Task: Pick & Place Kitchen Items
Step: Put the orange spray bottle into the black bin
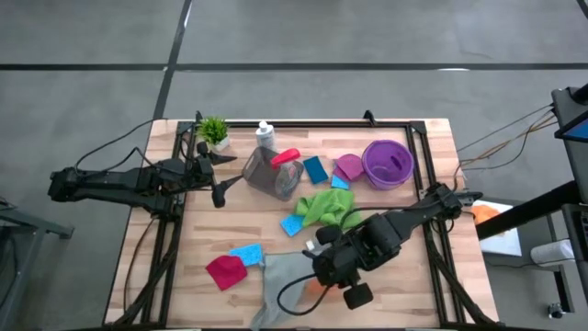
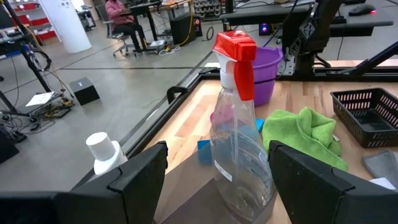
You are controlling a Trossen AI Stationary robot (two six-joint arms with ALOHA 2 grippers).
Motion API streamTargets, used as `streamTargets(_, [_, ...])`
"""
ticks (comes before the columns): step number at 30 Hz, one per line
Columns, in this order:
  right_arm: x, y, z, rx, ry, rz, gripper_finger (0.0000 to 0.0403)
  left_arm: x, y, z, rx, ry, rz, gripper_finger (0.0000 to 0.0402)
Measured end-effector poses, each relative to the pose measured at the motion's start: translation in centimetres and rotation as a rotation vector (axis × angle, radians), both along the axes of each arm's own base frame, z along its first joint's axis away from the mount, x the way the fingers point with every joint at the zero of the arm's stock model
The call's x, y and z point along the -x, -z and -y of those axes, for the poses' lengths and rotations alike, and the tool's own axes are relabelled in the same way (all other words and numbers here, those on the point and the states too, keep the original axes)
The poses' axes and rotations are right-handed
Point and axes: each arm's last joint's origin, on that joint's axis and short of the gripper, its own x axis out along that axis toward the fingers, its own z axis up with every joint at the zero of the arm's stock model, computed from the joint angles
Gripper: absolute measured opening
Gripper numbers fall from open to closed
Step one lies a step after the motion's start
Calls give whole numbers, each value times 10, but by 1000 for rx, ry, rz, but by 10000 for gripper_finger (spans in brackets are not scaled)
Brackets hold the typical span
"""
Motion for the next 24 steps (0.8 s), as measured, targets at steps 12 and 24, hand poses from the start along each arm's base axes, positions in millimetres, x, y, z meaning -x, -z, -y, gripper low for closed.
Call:
streamTargets(12, [-1,-35,1,22,-190,353,101,0,0,0,-1,1,-1,278])
streamTargets(24, [-57,22,-4,13,-355,616,101,7,14,7,27,237,270,278])
